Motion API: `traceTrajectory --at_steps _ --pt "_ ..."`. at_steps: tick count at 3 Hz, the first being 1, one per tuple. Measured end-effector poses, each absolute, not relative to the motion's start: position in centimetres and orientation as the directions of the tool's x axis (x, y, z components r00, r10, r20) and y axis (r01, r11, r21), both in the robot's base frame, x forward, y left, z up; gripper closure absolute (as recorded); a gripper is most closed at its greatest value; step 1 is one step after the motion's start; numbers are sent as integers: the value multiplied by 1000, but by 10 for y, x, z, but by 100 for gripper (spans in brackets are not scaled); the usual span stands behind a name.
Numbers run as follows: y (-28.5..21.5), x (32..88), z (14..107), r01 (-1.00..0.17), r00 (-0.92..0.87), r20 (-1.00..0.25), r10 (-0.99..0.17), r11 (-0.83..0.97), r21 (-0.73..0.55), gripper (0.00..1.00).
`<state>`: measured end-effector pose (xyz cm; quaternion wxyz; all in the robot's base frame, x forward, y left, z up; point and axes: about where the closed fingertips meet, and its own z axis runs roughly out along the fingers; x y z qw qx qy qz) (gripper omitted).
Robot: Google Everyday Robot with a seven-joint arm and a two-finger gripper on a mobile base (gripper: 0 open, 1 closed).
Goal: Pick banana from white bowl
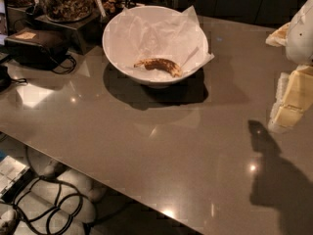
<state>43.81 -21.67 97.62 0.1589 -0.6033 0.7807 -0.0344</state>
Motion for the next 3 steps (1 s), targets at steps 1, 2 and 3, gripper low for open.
traceTrajectory --at_steps 1,2,3 --pt "-215 441 980 -930 -224 -215 -951 275 -244 0" --pt "-193 471 988 -937 -231 -183 -956 269 -222 0" --pt "-190 475 990 -934 -225 -192 -955 268 -238 0"
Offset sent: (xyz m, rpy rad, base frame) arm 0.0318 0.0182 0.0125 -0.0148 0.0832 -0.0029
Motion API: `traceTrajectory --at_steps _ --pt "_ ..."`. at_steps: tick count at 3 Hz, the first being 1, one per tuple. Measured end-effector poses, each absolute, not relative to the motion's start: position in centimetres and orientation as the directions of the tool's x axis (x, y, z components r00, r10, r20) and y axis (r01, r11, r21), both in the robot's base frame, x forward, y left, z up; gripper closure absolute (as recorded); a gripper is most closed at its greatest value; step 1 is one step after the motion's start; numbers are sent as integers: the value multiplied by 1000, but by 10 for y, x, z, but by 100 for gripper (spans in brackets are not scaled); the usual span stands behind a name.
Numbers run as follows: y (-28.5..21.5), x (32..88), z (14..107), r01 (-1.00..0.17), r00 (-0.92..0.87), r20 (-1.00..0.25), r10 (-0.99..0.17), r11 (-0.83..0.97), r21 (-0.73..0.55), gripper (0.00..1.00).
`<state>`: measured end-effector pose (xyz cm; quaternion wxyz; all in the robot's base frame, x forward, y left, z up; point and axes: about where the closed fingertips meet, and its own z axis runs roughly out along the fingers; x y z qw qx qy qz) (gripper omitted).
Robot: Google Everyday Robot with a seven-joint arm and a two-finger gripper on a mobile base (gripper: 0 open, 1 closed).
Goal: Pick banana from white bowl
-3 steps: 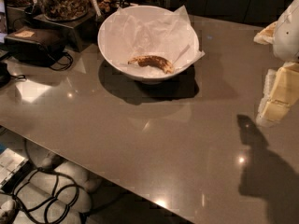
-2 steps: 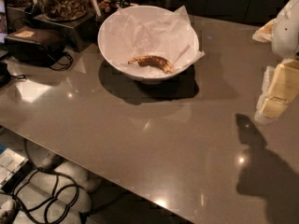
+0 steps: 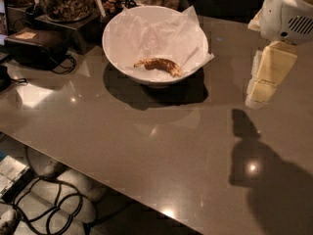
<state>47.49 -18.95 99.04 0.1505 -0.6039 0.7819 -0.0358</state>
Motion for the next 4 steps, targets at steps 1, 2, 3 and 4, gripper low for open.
traceTrajectory --at_steps 1,2,3,4 --pt "-169 494 992 -940 -215 -234 -948 266 -214 0" --pt "-140 523 991 -954 -196 -251 -948 244 -176 0" --pt "-112 541 987 -968 -140 -245 -959 185 -171 0" --pt "-110 546 986 -963 -143 -264 -954 195 -184 0"
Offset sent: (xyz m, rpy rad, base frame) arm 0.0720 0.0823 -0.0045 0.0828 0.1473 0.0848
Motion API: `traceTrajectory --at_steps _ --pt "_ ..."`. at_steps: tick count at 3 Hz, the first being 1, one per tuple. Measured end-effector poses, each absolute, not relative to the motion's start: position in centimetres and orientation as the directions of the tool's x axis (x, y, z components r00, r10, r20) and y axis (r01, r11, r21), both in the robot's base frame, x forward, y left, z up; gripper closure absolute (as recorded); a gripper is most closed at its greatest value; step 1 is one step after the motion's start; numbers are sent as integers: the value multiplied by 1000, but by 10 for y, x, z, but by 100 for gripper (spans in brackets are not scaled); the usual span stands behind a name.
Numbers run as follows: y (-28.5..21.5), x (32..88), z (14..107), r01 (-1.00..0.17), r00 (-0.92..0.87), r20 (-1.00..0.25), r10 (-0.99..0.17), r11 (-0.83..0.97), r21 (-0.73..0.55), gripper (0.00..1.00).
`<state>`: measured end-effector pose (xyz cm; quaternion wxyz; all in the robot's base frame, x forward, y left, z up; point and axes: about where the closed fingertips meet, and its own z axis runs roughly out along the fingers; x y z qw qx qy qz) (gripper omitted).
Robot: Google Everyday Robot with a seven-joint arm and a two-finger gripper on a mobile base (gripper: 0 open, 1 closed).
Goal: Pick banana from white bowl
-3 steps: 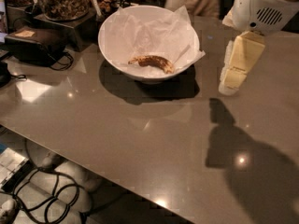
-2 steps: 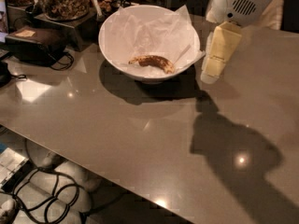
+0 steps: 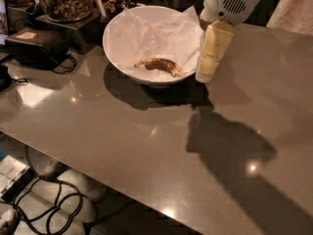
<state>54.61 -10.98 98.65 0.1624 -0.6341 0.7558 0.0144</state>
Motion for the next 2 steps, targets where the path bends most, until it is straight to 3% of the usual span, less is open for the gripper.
traceTrajectory --at_steps 2 --pt "-87 596 972 -955 -243 -338 -909 286 -80 0"
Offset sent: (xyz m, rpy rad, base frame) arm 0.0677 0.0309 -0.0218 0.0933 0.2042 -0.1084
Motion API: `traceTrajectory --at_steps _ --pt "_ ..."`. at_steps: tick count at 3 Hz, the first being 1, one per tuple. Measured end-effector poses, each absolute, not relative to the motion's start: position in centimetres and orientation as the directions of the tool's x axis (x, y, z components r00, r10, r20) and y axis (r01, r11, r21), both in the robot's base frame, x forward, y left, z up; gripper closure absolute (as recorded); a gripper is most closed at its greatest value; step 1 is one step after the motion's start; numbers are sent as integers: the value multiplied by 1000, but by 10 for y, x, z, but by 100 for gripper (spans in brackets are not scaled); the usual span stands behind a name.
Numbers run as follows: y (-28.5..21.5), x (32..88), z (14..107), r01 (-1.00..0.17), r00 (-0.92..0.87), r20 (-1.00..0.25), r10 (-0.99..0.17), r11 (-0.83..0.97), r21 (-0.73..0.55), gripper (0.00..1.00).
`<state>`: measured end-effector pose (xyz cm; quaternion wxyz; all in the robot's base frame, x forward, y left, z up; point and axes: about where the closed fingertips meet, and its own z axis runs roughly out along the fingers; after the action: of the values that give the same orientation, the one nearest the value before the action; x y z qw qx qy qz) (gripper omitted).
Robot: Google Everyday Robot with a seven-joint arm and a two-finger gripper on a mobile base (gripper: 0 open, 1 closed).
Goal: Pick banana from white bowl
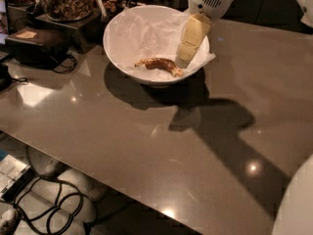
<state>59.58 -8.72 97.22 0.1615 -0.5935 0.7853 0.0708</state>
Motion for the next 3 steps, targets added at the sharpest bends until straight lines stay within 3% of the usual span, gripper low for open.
traceTrajectory --at_steps 3 --pt "-66 633 967 -943 -250 -394 -885 314 -107 0"
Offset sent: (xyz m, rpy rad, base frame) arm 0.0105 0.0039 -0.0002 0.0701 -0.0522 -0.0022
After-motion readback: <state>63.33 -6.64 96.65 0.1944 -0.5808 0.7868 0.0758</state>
